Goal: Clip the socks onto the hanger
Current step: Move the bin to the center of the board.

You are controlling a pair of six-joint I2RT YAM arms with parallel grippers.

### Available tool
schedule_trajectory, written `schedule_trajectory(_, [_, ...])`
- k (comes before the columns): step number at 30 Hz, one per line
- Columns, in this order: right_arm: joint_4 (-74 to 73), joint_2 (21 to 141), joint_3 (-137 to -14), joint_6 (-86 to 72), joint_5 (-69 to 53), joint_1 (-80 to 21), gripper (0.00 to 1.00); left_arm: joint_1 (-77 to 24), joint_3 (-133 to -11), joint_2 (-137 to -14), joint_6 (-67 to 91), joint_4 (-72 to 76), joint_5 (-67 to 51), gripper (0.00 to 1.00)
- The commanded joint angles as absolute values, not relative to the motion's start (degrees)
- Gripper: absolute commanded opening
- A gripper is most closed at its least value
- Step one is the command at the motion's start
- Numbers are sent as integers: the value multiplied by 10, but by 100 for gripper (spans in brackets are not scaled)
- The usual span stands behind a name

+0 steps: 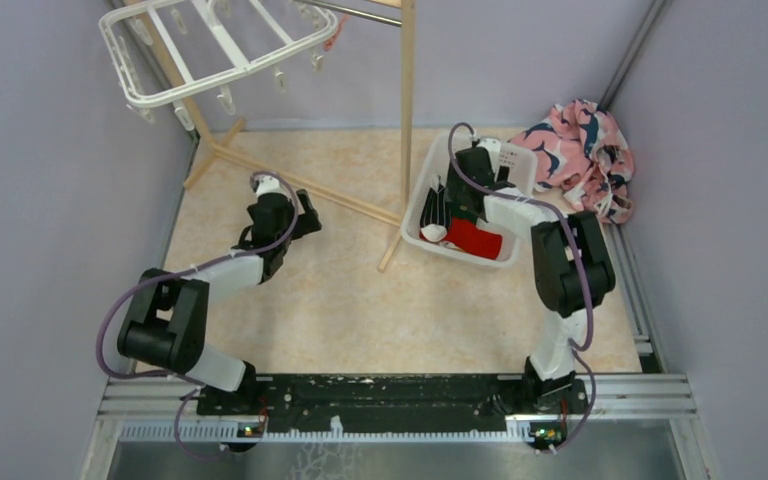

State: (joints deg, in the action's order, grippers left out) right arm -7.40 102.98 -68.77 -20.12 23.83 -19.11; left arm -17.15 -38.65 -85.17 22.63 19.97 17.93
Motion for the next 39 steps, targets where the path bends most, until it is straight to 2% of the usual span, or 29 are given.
schedule_trajectory(1, [-81, 1080, -745, -198, 207, -193, 88, -173, -405, -870, 228, 229, 103, 100])
schedule_trajectory(5, [-59, 1060, -713, -220, 204, -194, 83, -173, -405, -877, 224, 240, 67, 100])
schedule_trajectory(11, [85, 840, -546, -182, 172, -230, 75, -173, -407, -900, 233, 252, 32, 100])
schedule_trajectory(16, [-4, 770, -550, -143, 196, -304, 71, -176, -413, -918, 239, 257, 4, 100])
schedule_trajectory(20, [-33, 738, -506, -172, 229, -299, 67, -194, -420, -916, 242, 257, -26, 92])
schedule_trajectory(24, [-42, 753, -464, -219, 147, -211, 66, -218, -431, -913, 244, 250, -38, 90])
schedule_trajectory(27, [-38, 755, -432, -257, 81, -138, 61, -233, -436, -914, 246, 246, -39, 82])
schedule_trajectory(30, [-56, 735, -413, -268, 89, -117, 59, -247, -441, -920, 247, 243, -34, 82])
schedule_trajectory(35, [-44, 683, -361, -310, -13, -13, 59, -261, -455, -933, 260, 235, -32, 82])
schedule_trajectory(39, [-66, 639, -349, -313, 6, 62, 59, -283, -461, -948, 270, 244, -38, 82])
